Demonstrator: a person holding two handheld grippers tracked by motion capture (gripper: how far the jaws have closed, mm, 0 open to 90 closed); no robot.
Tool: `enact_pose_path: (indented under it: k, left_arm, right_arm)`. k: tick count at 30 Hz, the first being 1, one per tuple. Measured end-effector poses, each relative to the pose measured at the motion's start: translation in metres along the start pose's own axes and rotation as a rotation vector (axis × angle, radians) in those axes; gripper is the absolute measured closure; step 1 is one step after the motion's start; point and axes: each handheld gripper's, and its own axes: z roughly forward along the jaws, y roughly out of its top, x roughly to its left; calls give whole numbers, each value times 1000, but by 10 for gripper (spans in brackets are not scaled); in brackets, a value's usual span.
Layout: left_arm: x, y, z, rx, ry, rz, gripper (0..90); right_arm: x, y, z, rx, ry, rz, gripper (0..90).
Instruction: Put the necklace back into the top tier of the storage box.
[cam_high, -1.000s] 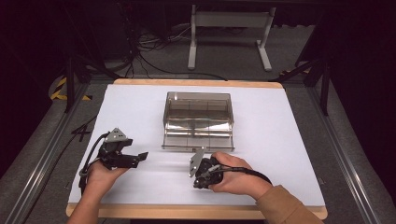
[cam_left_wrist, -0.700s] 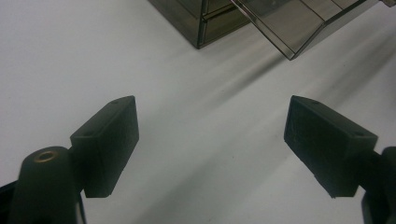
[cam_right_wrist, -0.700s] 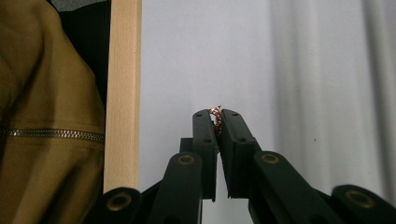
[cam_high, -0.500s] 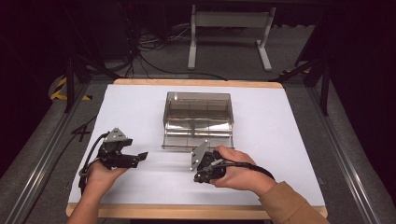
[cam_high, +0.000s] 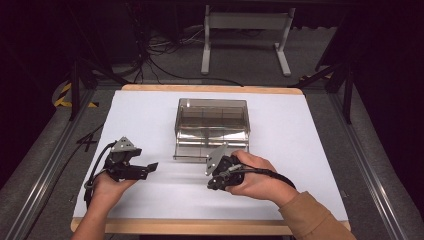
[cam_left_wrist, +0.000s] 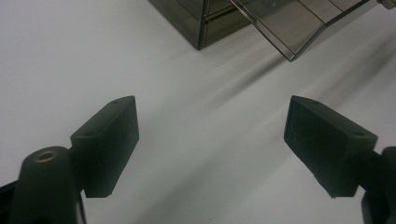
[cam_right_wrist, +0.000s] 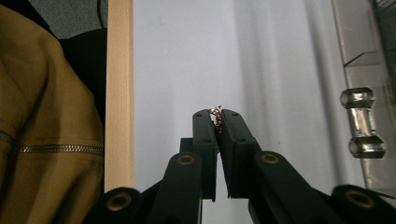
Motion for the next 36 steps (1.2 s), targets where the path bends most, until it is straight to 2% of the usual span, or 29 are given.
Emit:
enact_pose_path:
  k: [12, 13, 19, 30, 36]
  left_arm:
    - [0, 0, 0, 3, -3, -3, 187]
    - [0, 0, 0, 1, 0, -1, 187]
    - [0, 0, 0, -2, 3, 3, 187]
    - [1, 0, 0, 1, 2, 3, 187]
    - [1, 0, 0, 0, 2, 0, 188]
  right_arm:
    - [-7, 5, -13, -35, -21, 36, 855]
    - [-7, 5, -14, -34, -21, 51, 855]
    - [-11, 8, -21, -62, -33, 57, 855]
    - [-17, 11, -29, -91, -42, 105, 855]
    - [-20, 13, -33, -105, -46, 147, 855]
